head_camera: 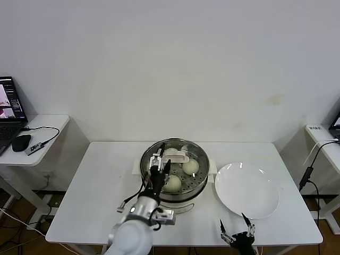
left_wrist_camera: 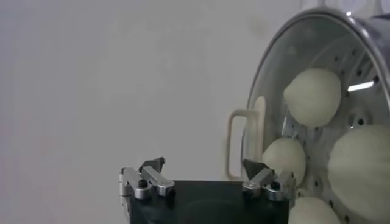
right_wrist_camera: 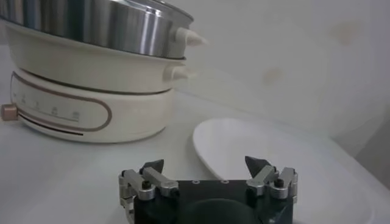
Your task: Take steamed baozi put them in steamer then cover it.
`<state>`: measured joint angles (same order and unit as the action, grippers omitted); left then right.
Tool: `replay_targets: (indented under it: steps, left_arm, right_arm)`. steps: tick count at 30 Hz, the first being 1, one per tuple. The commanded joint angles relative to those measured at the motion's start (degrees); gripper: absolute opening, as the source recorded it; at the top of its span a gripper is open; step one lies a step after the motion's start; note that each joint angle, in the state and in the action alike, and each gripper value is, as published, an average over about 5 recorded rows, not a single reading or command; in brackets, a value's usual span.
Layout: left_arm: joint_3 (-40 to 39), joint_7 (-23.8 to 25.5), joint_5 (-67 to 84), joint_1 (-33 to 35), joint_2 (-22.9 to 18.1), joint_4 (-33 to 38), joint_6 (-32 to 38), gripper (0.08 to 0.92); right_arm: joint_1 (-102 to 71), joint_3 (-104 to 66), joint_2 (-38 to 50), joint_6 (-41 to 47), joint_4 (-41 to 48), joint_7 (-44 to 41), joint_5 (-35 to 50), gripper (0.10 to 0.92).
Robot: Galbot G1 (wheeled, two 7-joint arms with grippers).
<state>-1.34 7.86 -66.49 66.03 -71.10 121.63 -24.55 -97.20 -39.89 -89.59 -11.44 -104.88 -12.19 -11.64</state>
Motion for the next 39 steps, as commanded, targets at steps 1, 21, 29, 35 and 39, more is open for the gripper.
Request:
replay_targets:
  steps: [1,21,29,35,39]
  left_arm:
    - [20.7,-16.3,45.9,25.7,1.4,11.9,17.4,0.823]
    - [33.7,-23.8,81.2,43.6,-3.6,2.2,35.2,0.823]
    - [33.5,-20.3,80.8,45.8,-3.9,-0.4,35.9,0.823]
    - [32.6,-18.8,77.4,46.6,-5.0,-1.3,37.5,0.823]
    - [32.4,-18.6,76.8,46.8,-5.2,-1.6,37.7,0.823]
  right_arm:
    - [0.0,0.3,2.9,-0.8,0.1,0.1,6.8,0.823]
    - [-9.8,4.0,13.4,0.2,-5.6,2.4,20.8,0.823]
    - [-10.7,4.2,14.0,2.0,-8.0,2.7,21.9,0.823]
    - [-11.0,4.7,14.3,3.1,-9.2,2.7,21.4,0.823]
    - [-11.1,5.2,14.3,3.8,-9.4,2.9,20.9,0.823]
